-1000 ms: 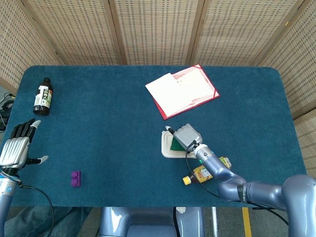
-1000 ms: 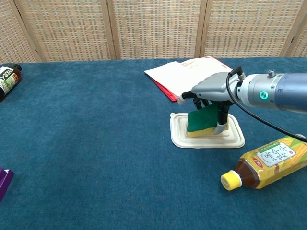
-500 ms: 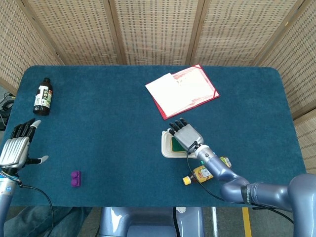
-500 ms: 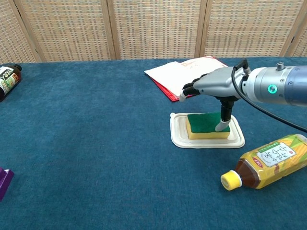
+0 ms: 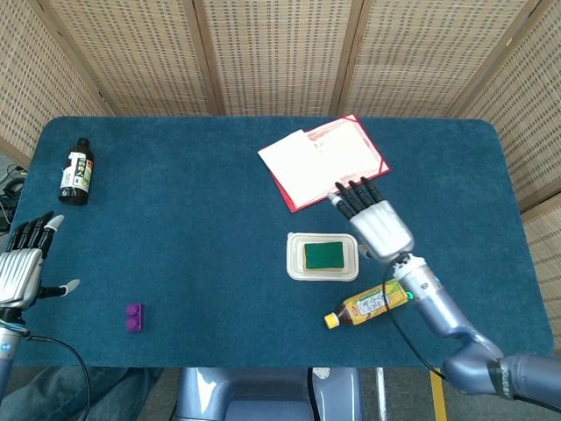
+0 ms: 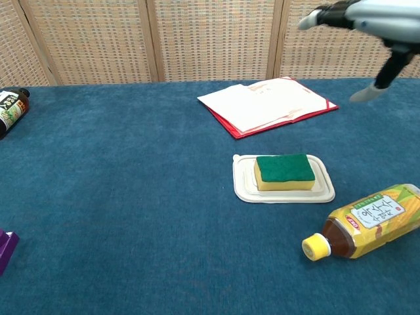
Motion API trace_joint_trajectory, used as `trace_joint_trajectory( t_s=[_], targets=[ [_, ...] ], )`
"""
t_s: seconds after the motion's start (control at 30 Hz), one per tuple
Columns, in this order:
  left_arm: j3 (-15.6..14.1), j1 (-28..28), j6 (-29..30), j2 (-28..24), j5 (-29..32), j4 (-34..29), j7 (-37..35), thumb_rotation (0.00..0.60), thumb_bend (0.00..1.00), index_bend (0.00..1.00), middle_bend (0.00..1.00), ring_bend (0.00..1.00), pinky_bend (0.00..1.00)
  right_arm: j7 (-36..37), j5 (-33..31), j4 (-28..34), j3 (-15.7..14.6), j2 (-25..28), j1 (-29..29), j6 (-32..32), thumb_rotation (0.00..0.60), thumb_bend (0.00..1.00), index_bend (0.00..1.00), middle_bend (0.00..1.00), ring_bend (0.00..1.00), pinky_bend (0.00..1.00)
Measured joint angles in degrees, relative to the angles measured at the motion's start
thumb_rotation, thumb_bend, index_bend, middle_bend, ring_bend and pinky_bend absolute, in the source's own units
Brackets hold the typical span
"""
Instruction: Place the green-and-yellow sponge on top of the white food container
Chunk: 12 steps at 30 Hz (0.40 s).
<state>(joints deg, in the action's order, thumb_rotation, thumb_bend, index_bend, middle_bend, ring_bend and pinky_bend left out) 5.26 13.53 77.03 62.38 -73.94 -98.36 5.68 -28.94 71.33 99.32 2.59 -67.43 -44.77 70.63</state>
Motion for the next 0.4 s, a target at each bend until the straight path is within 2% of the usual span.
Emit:
trace_joint_trajectory(
  t_s=[0.2, 0.4],
  targets=[
    [-1.4, -2.8, 6.3, 2.6, -5.8, 3.0, -1.5, 0.6, 0.08, 0.0, 0.0, 0.0, 0.0, 7.3, 7.9, -0.1, -3.1, 2.9, 11.7, 13.3, 0.6, 0.0, 0.0, 0.0, 0.0, 0.0],
    [-3.2, -5.7, 10.3, 4.2, -9.5, 6.0, -2.3, 0.6, 0.08, 0.0, 0.0, 0.0, 0.0, 13.3, 11.1, -5.4, -6.1, 2.4, 19.9, 19.5, 0.6, 0.0, 0.0, 0.0, 0.0, 0.0]
  ],
)
